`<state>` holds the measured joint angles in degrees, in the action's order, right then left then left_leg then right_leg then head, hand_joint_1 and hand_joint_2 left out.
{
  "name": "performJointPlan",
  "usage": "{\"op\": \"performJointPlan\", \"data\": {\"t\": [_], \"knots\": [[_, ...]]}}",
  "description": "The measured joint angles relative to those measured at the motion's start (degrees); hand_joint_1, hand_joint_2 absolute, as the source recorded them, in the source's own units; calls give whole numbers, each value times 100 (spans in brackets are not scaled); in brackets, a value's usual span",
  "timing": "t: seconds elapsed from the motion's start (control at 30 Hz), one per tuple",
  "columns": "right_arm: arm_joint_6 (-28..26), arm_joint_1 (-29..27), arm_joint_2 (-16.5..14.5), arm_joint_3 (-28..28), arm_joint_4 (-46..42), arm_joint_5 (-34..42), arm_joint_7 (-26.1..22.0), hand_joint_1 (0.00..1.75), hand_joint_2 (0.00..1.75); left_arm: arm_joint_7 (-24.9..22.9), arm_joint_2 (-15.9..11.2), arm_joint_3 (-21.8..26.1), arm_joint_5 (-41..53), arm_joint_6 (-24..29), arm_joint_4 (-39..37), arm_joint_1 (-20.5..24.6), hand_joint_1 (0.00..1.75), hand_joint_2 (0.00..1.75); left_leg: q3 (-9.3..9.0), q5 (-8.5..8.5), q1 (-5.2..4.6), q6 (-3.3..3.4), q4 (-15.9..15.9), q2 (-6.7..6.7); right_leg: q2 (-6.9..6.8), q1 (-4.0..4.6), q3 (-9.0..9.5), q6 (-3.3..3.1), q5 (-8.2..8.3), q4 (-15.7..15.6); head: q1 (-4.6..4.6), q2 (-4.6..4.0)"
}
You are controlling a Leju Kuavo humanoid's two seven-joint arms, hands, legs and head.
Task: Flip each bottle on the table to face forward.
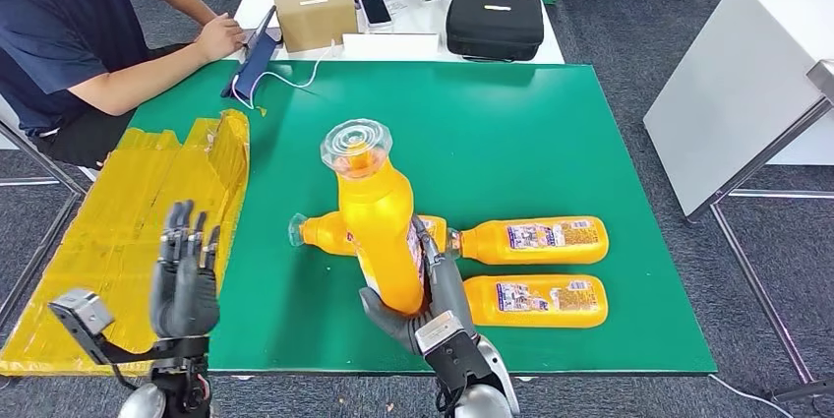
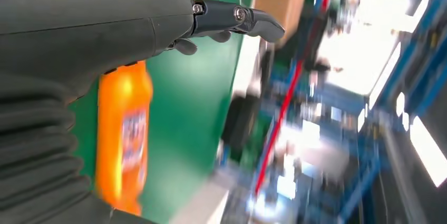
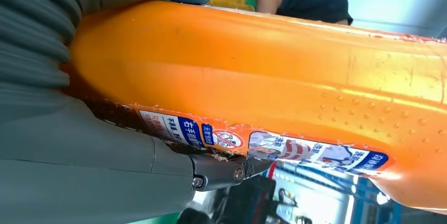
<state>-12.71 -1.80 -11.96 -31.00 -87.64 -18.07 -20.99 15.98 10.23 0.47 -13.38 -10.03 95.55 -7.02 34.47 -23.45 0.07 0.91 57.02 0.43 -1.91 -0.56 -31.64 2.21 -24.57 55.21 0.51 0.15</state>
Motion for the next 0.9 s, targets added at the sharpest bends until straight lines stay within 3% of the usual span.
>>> {"op": "performJointPlan", "data": {"t": [0.1, 0.37, 0.9], "knots": [[148, 48, -9, -14, 38, -43, 86, 175, 175, 78, -48, -306, 16, -309, 102, -139, 0, 175, 8, 12, 0, -2, 1, 0, -1, 1, 24, 4, 8, 1, -1, 0], [427, 226, -20, -229, 326, -224, 357, 175, 175, 215, -125, -798, 183, -470, 344, -275, 0, 175, 10, 13, 2, -2, 0, -2, -2, 3, 23, 3, 7, 1, 0, 0], [738, 678, -73, -814, 1440, -811, 717, 175, 175, 250, -219, -1135, 338, -578, 458, -262, 0, 175, 11, 14, 2, -2, 0, -2, -1, 3, 21, 4, 7, 1, 0, 0]]}}
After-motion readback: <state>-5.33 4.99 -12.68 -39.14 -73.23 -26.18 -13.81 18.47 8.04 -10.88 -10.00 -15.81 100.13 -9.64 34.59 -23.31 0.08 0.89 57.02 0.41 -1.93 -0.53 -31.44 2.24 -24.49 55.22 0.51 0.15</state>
